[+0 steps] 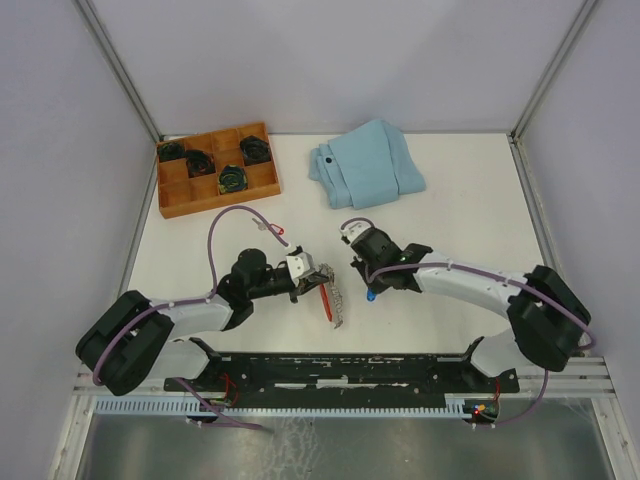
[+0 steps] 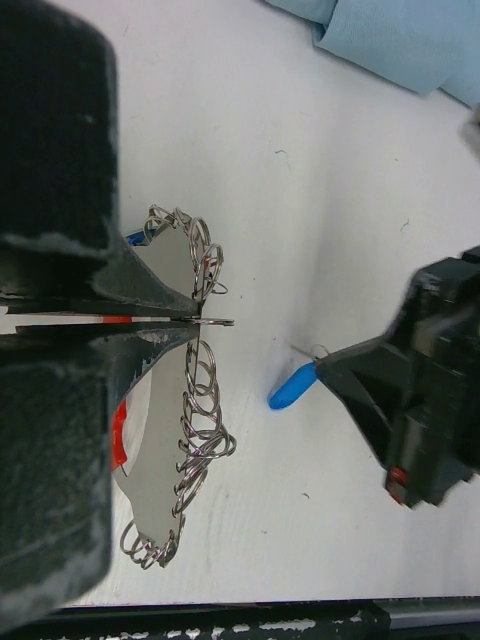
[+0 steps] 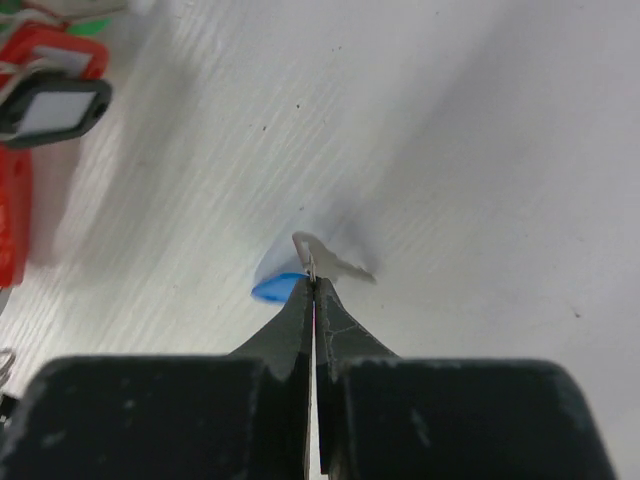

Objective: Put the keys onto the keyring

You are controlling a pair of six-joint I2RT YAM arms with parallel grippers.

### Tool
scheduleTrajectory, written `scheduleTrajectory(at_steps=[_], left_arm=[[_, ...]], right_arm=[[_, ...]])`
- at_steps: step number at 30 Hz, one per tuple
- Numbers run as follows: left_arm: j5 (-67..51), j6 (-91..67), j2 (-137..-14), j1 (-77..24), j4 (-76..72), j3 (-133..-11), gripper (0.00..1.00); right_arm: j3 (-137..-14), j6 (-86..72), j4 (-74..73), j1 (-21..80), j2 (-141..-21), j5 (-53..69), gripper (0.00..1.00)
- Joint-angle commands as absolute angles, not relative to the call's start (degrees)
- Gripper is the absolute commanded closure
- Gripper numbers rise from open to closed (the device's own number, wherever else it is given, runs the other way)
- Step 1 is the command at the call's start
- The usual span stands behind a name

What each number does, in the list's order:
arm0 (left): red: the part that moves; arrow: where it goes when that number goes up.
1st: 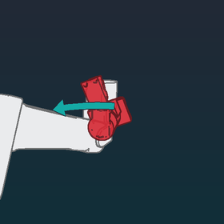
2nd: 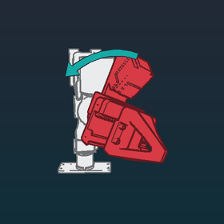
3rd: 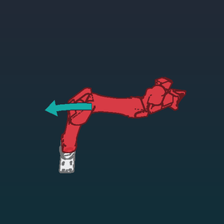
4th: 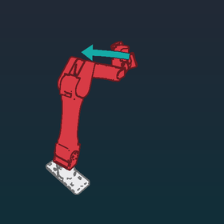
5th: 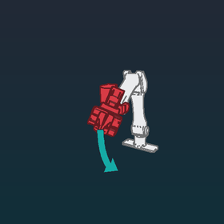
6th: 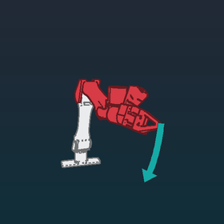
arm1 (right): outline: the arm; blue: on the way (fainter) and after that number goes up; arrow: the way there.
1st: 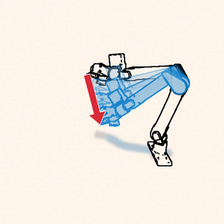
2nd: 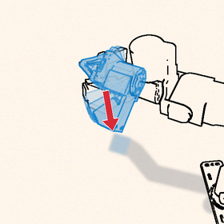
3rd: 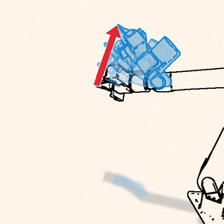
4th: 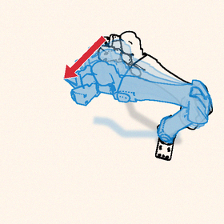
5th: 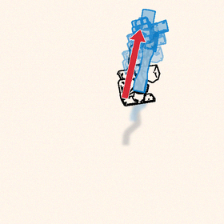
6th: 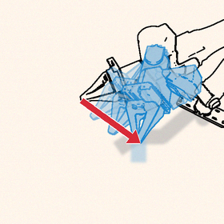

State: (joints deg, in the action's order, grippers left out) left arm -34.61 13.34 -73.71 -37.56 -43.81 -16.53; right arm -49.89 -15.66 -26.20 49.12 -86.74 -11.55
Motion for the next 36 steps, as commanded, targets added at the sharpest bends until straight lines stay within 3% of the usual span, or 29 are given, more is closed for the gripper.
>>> scheduleTrajectory(at_steps=[1,8,19,36], left_arm=[[-35.7,15.0,-71.6,-37.3,-47.0,-17.5,0.97],[-37.8,16.1,-71.2,-37.3,-46.3,-18.1,0.97],[-46.7,18.7,-73.8,-37.2,-45.9,-19.0,0.97],[-49.3,21.1,-77.5,-37.3,-41.7,-21.2,0.97]], right_arm=[[-52.2,-6.6,-29.5,49.4,-77.1,-8.4,0.99],[-51.3,5.3,-29.2,49.3,-66.5,-0.9,0.99],[-49.1,17.1,-21.9,50.0,-65.7,14.8,0.99],[-45.2,23.0,-13.0,56.5,-70.4,10.3,0.99]])
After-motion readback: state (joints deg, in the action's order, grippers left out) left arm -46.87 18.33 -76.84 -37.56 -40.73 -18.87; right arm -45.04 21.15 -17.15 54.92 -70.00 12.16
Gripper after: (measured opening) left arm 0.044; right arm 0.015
